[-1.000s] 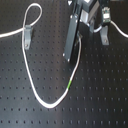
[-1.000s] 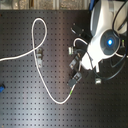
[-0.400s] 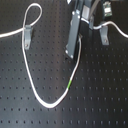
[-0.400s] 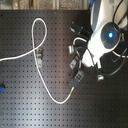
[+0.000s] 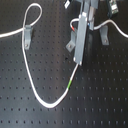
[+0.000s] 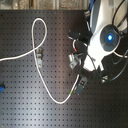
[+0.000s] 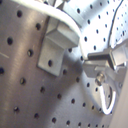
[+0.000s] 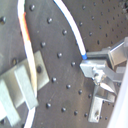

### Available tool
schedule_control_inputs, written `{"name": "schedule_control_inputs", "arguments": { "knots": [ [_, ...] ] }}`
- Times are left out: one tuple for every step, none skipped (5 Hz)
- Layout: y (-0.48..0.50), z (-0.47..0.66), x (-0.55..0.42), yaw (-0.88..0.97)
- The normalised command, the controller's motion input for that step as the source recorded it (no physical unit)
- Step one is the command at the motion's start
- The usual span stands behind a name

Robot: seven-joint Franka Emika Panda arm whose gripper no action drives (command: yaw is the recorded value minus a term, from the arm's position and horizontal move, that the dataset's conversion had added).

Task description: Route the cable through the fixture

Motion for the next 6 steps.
{"name": "schedule_control_inputs", "arguments": {
  "knots": [
    [-0.027, 0.13, 0.059, 0.7],
    [0.001, 0.15, -0.001, 0.93],
    [-0.001, 0.14, -0.002, 0.97],
    [0.001, 0.13, 0.0, 0.97],
    [0.001, 0.1, 0.0, 0.98],
    [0.001, 0.1, 0.0, 0.98]
  ]
}}
